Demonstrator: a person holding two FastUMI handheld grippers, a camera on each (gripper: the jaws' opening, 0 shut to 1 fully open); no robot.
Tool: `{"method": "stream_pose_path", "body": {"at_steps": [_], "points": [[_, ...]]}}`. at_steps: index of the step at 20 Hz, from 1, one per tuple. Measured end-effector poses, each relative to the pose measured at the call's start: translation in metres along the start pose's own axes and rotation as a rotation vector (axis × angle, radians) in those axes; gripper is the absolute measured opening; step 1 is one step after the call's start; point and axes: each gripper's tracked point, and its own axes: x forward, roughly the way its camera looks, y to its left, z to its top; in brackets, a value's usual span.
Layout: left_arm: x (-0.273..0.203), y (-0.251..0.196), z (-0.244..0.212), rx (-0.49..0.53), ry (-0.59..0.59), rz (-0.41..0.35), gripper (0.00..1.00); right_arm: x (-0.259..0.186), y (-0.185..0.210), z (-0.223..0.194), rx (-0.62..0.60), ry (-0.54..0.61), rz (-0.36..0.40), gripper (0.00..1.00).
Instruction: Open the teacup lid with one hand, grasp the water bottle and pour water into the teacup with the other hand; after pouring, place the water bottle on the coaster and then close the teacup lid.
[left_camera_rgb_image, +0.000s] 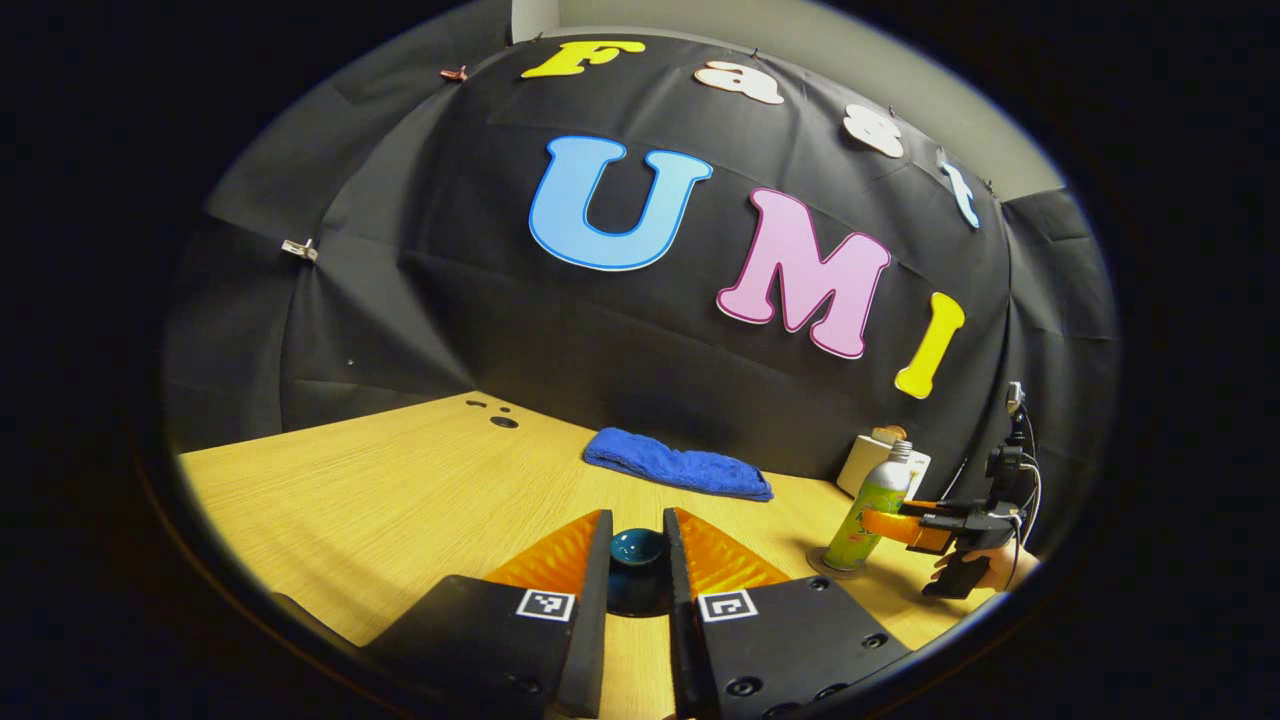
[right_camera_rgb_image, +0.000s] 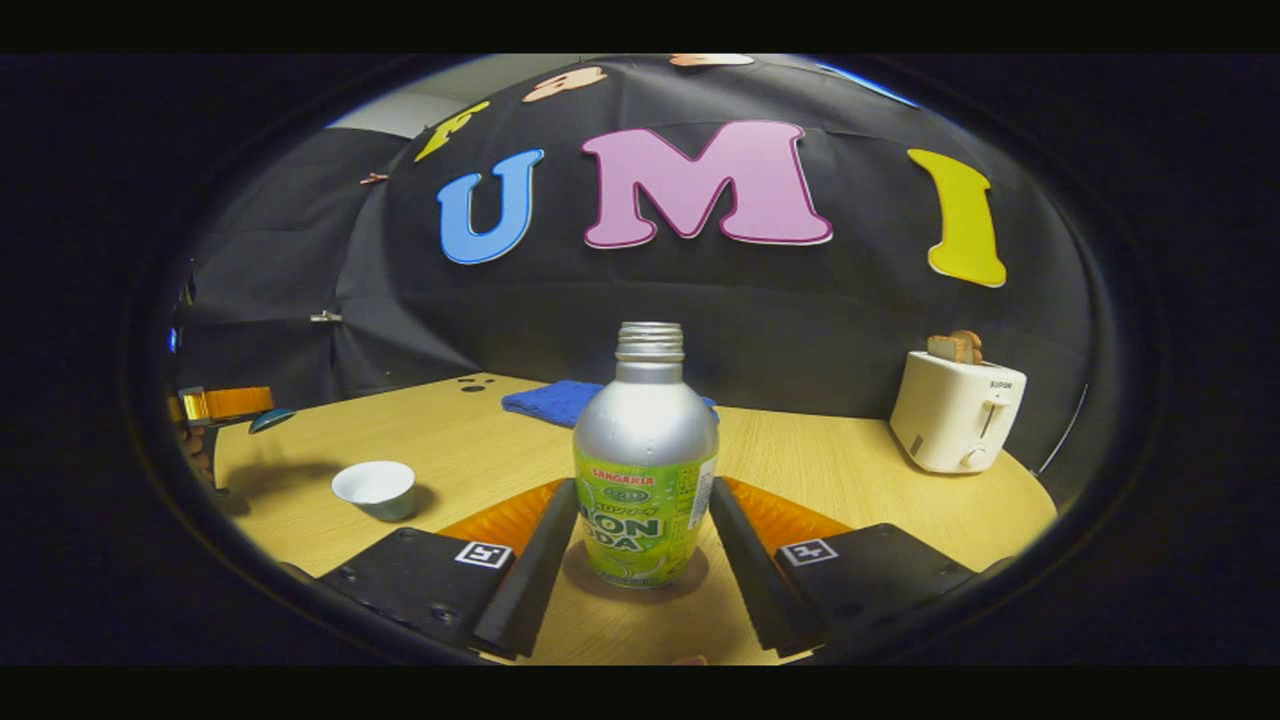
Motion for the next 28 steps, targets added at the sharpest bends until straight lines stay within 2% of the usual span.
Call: {"method": "stream_pose_path", "body": {"at_steps": [2,6,10,15,16,17,22,23,24,28], "points": [[0.001,-0.001,-0.002,0.002,0.004,0.0,0.31,-0.001,0.0,-0.002,0.012,0.003,0.006,0.82],[0.001,-0.007,-0.005,0.017,0.009,-0.002,0.31,-0.004,-0.002,-0.004,0.024,0.0,0.012,0.88],[0.003,-0.021,-0.009,0.033,0.017,-0.023,0.31,-0.02,-0.008,-0.017,0.034,0.025,0.001,0.89],[0.012,-0.045,-0.016,0.057,0.029,-0.058,0.31,-0.061,-0.019,-0.019,0.04,-0.002,-0.044,0.91],[0.016,-0.05,-0.019,0.056,0.038,-0.065,0.3,-0.07,-0.018,-0.019,0.036,-0.004,-0.044,0.87],[0.021,-0.056,-0.02,0.058,0.045,-0.076,0.31,-0.08,-0.017,-0.018,0.025,-0.009,-0.046,0.91],[0.047,-0.079,-0.029,0.115,0.086,-0.101,0.31,-0.126,-0.015,-0.005,-0.053,-0.071,-0.113,0.91],[0.053,-0.082,-0.032,0.127,0.096,-0.104,0.31,-0.134,-0.013,-0.002,-0.054,-0.089,-0.115,0.95],[0.057,-0.085,-0.036,0.136,0.109,-0.107,0.31,-0.14,-0.012,-0.002,-0.05,-0.097,-0.121,0.92],[0.071,-0.092,-0.054,0.167,0.157,-0.099,0.3,-0.16,-0.012,-0.009,-0.012,-0.099,-0.105,0.96]]}}
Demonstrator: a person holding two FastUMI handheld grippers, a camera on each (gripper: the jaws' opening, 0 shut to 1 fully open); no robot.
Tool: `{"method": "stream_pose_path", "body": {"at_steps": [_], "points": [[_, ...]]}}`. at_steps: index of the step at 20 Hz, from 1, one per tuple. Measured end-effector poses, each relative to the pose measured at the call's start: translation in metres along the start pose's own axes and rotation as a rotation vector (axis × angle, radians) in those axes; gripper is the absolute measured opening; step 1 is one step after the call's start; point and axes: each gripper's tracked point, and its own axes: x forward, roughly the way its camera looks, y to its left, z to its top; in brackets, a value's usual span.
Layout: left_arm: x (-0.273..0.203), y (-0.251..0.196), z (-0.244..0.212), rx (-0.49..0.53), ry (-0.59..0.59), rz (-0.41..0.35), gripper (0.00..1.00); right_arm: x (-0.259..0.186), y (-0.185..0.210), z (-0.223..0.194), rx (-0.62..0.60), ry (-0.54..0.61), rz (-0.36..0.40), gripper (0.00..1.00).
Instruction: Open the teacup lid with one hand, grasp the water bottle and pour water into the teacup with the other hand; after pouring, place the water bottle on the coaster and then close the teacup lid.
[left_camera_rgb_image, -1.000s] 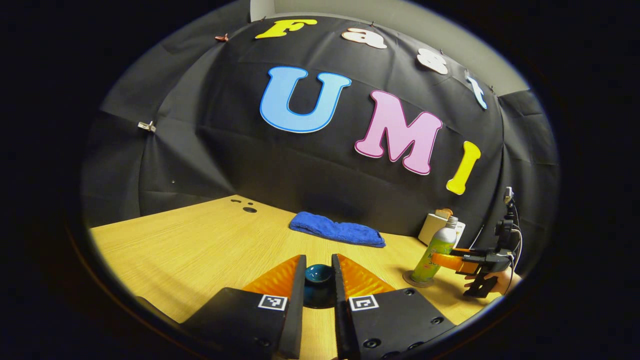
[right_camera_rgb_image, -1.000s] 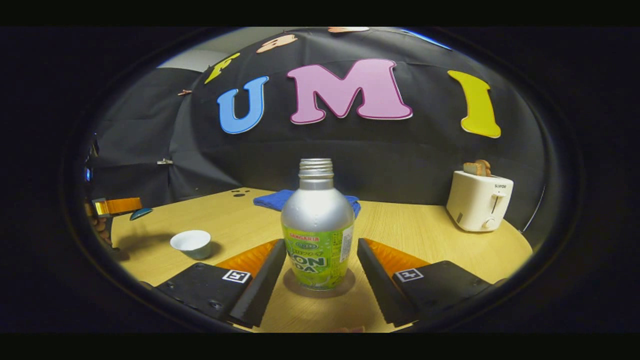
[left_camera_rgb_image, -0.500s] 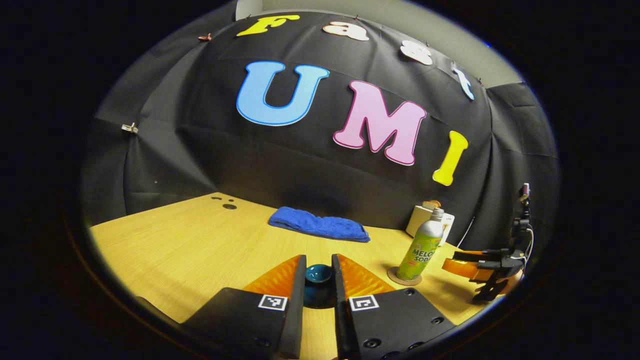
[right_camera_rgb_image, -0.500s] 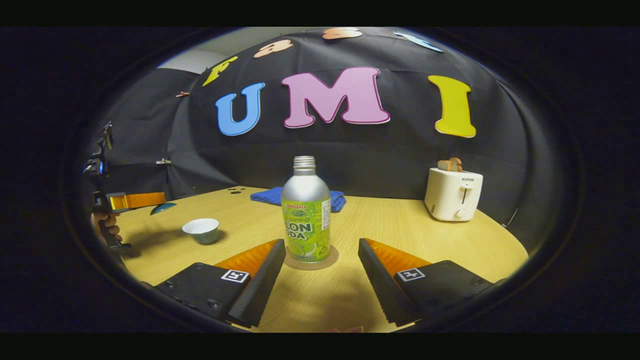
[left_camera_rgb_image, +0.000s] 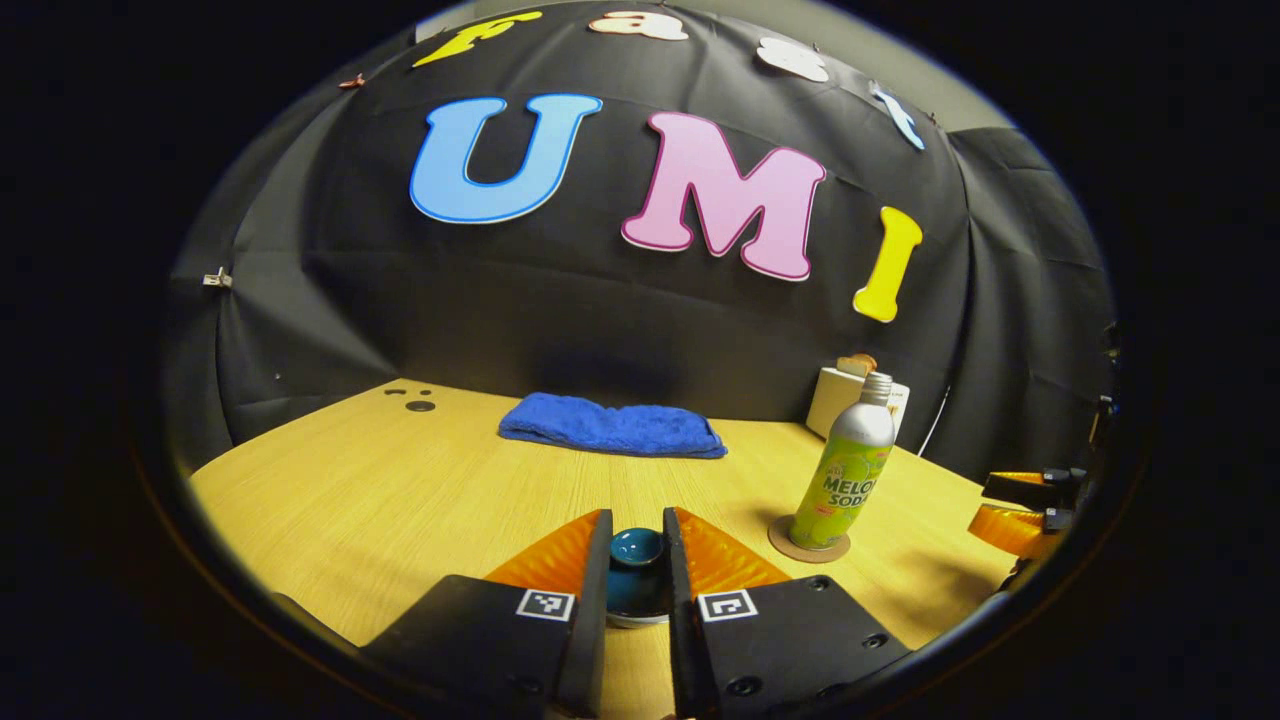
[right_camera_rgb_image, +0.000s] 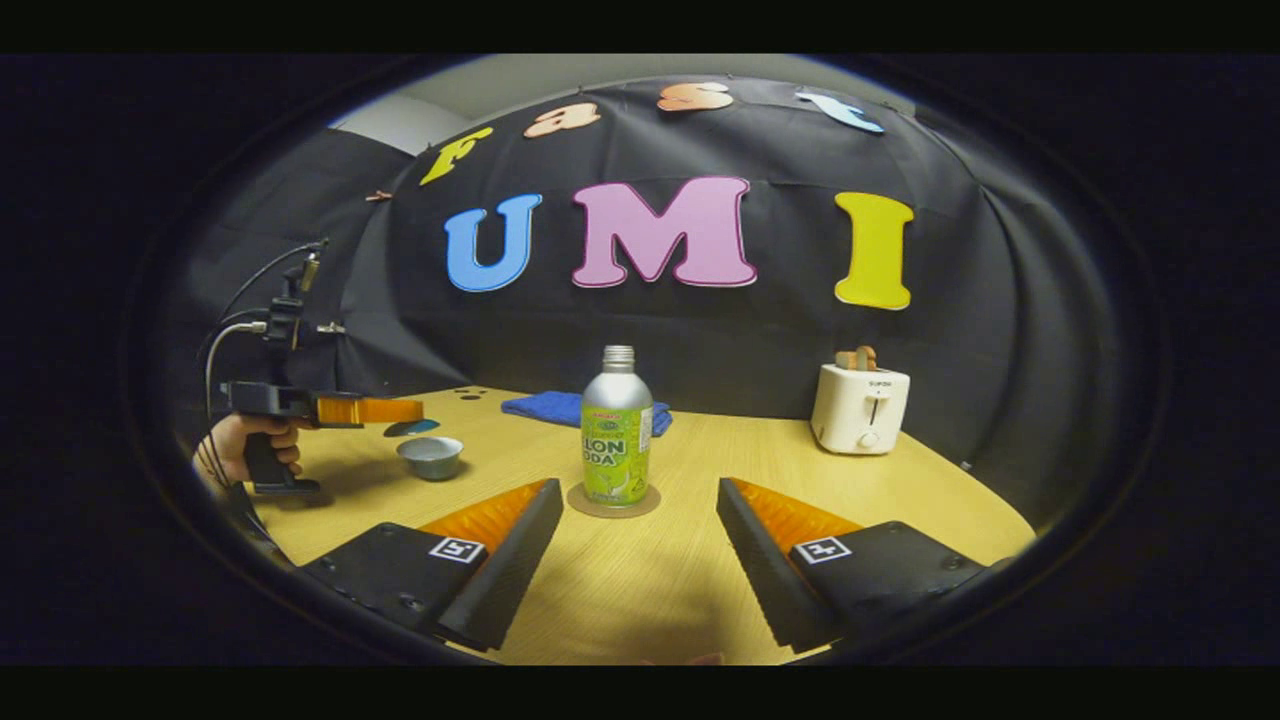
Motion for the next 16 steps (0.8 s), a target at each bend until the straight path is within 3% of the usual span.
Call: {"method": "stream_pose_path", "body": {"at_steps": [3,11,13,16], "points": [[0.01,-0.004,-0.01,0.038,0.037,0.016,0.31,-0.011,-0.012,0.0,0.005,-0.024,-0.022,0.96],[0.02,-0.006,-0.028,0.097,0.067,0.059,0.34,-0.02,-0.015,0.015,0.04,-0.064,0.01,0.96],[0.02,-0.006,-0.029,0.11,0.066,0.066,0.27,-0.02,-0.014,0.015,0.042,-0.066,0.013,0.97],[0.021,-0.006,-0.028,0.114,0.065,0.066,0.34,-0.019,-0.01,0.014,0.048,-0.063,0.024,0.96]]}}
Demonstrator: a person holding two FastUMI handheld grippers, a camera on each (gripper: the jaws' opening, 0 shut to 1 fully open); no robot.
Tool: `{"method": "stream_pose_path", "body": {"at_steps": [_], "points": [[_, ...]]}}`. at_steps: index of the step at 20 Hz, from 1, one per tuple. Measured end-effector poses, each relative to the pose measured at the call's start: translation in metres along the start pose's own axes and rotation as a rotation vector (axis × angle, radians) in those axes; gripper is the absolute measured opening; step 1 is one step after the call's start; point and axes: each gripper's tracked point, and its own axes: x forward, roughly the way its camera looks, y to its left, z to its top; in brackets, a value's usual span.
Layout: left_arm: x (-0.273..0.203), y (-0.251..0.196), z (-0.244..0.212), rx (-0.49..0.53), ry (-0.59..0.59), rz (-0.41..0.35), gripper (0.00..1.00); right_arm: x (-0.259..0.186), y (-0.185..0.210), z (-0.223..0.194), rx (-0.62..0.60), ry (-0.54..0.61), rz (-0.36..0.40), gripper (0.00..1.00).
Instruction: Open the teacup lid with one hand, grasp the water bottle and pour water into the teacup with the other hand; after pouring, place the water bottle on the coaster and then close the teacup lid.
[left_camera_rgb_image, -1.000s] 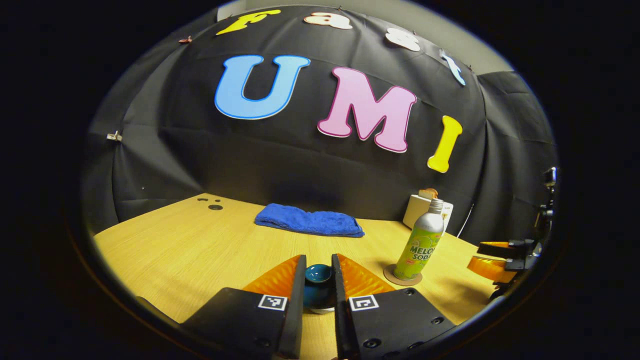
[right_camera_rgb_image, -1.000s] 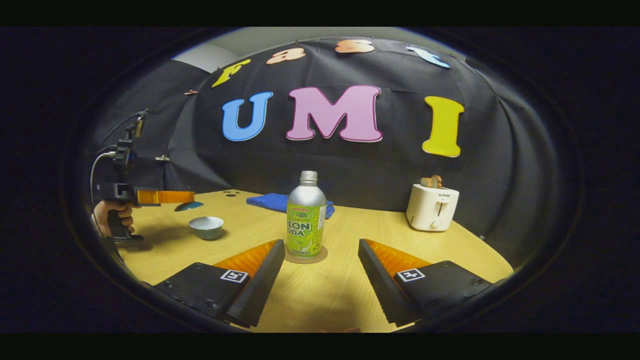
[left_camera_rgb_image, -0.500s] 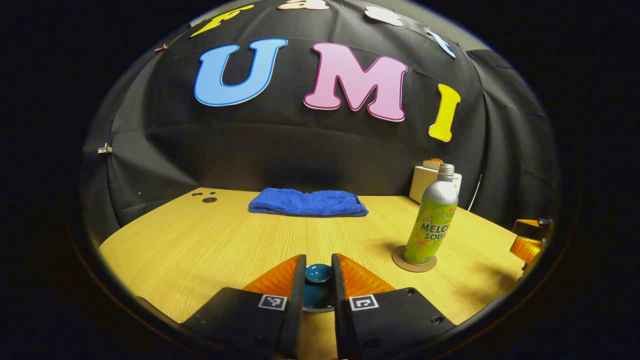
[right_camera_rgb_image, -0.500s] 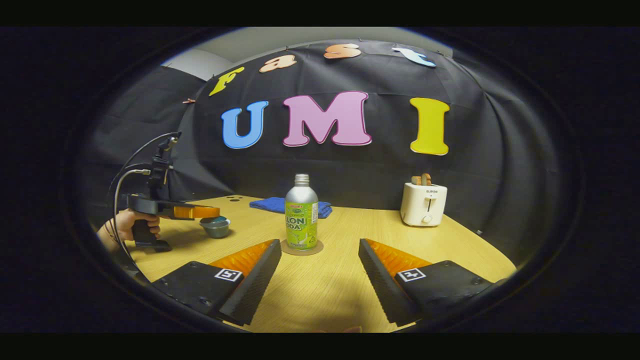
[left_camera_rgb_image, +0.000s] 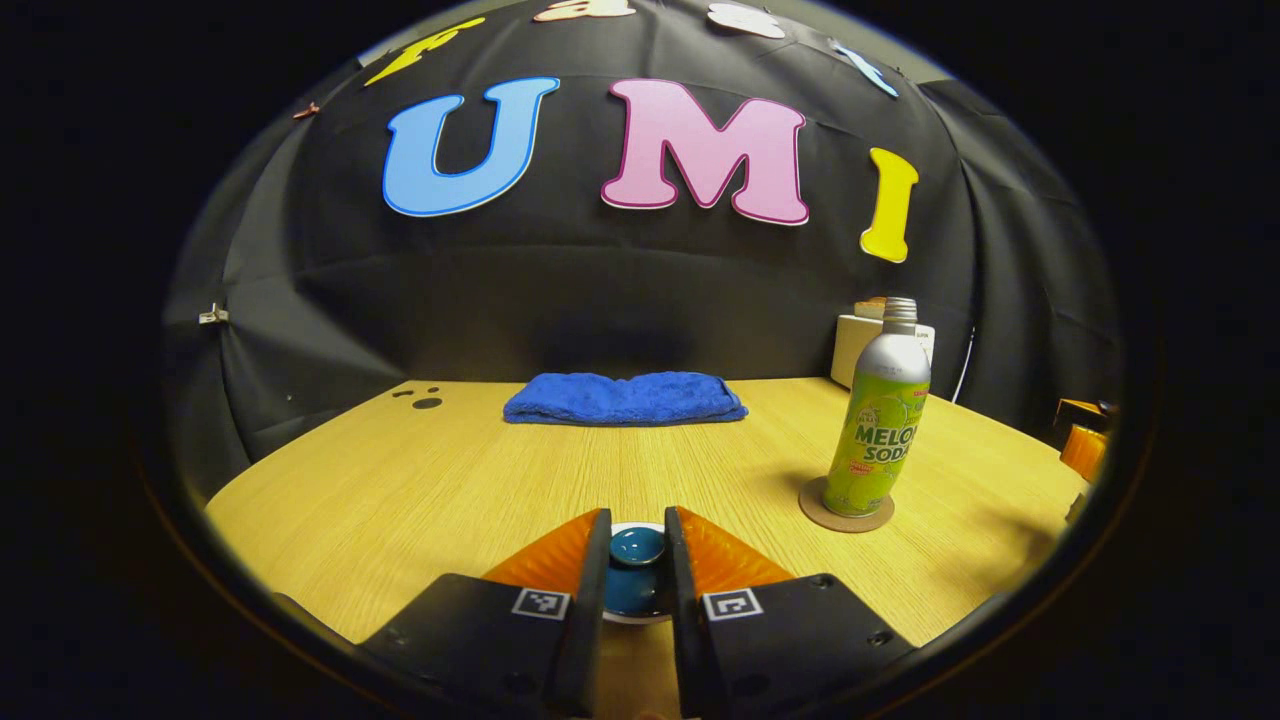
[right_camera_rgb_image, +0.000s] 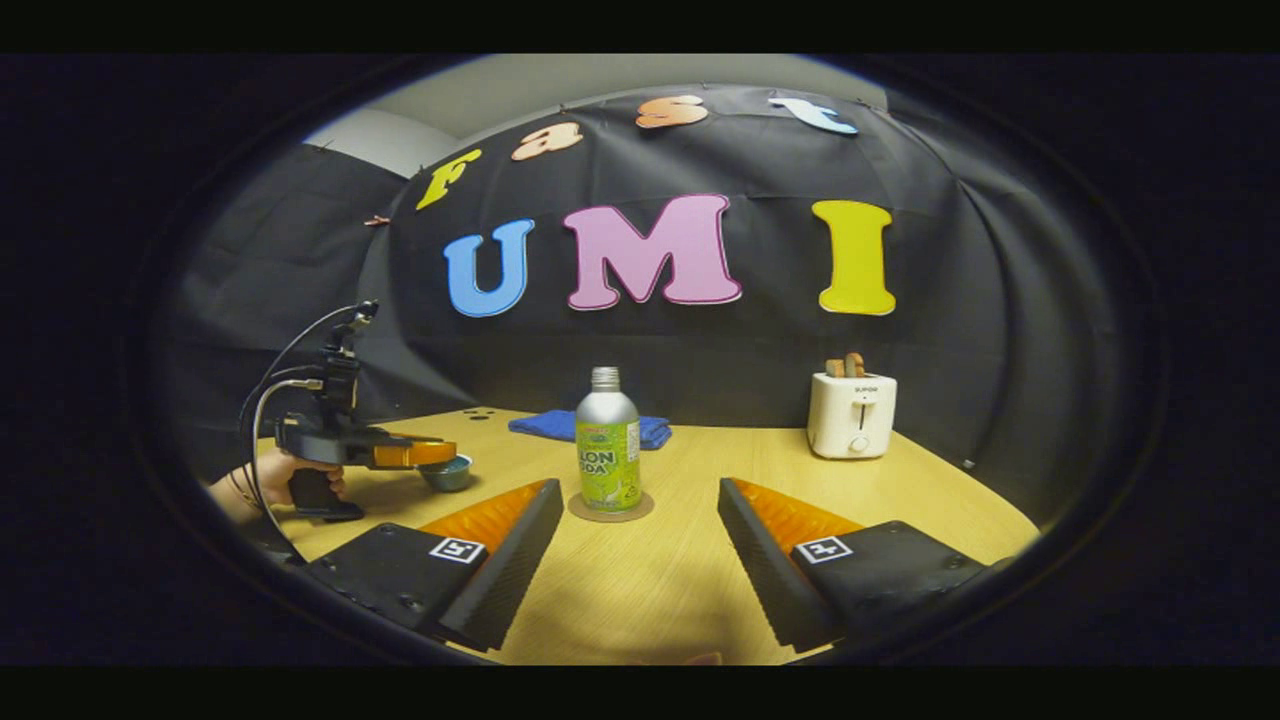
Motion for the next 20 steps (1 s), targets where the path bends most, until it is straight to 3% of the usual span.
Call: {"method": "stream_pose_path", "body": {"at_steps": [3,7,9,10,12,20], "points": [[-0.001,0.002,0.001,0.005,-0.003,0.006,0.35,0.002,0.004,-0.003,-0.001,0.006,0.005,0.96],[-0.011,0.006,0.013,-0.005,-0.047,0.012,0.51,0.002,0.007,-0.002,-0.001,0.002,0.014,0.97],[-0.022,0.011,0.021,-0.013,-0.08,0.025,0.6,0.001,0.007,0.004,0.005,-0.019,0.014,0.96],[-0.03,0.013,0.025,-0.019,-0.101,0.033,0.71,0.0,0.008,0.006,0.011,-0.028,0.014,0.97],[-0.048,0.02,0.03,-0.047,-0.142,0.055,0.83,-0.001,0.007,0.011,0.015,-0.045,0.007,0.97],[-0.11,0.037,0.031,-0.134,-0.237,0.077,0.92,-0.008,0.02,0.022,0.011,-0.076,0.007,0.96]]}}
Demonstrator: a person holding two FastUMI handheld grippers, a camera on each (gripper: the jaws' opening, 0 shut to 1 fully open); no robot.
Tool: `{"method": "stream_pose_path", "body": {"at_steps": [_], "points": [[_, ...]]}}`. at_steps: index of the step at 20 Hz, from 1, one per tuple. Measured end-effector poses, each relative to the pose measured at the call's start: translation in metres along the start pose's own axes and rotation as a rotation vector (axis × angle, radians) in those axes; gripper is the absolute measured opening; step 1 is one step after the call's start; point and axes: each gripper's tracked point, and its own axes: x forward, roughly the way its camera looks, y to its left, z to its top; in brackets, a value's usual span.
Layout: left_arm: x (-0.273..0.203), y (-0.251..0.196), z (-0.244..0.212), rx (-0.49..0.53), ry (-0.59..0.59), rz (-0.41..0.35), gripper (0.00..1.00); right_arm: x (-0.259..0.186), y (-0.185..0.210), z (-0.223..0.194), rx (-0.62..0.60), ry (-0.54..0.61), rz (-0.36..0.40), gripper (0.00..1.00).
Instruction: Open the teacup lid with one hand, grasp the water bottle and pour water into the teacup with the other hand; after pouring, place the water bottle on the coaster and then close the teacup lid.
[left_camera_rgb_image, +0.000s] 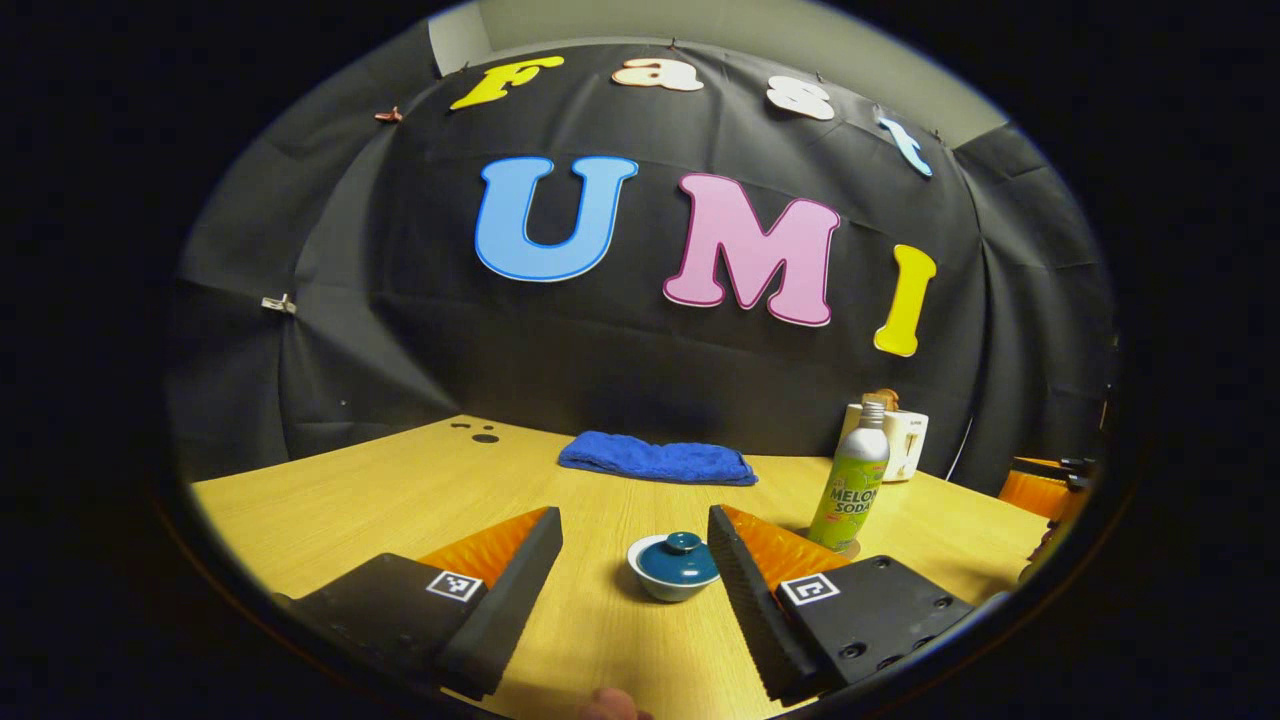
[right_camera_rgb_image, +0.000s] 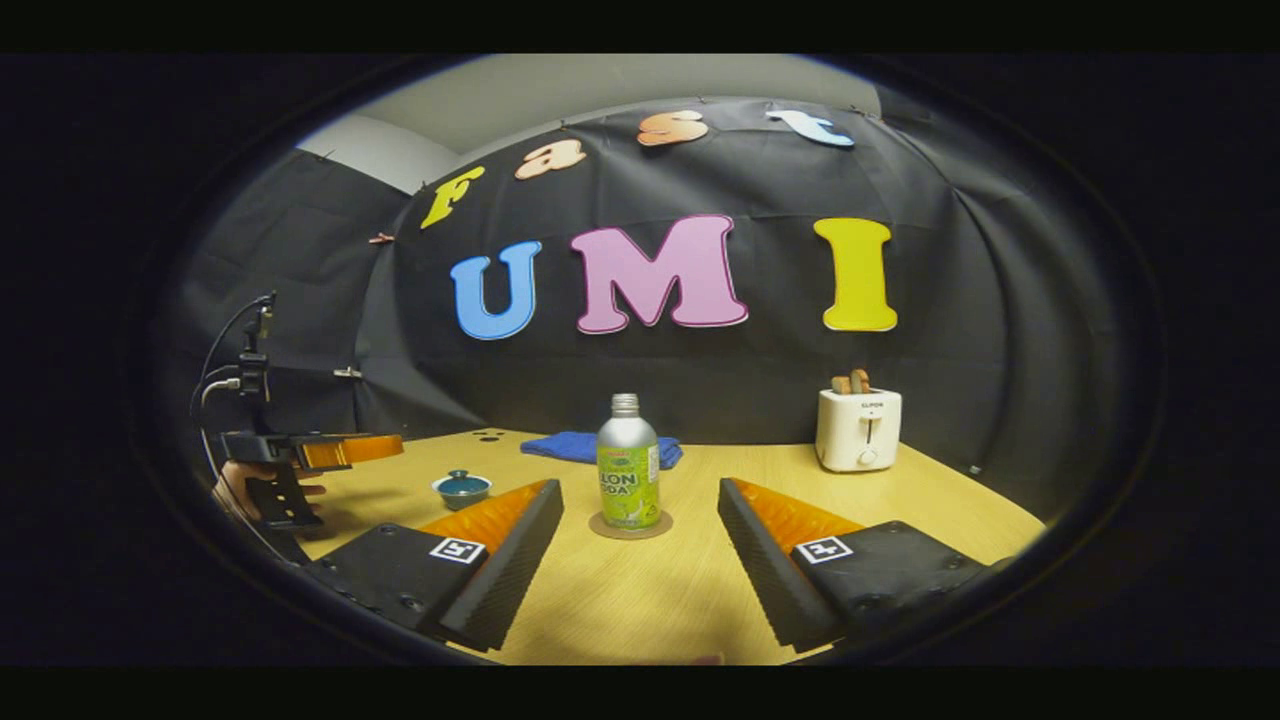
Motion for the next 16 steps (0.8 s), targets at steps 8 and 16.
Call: {"method": "stream_pose_path", "body": {"at_steps": [8,16], "points": [[-0.011,-0.01,-0.005,-0.057,0.005,-0.049,0.93,0.0,0.002,-0.001,-0.03,-0.001,-0.014,0.96],[-0.011,-0.024,-0.01,-0.012,0.013,-0.072,0.93,-0.003,0.001,0.002,-0.017,-0.011,-0.014,0.96]]}}
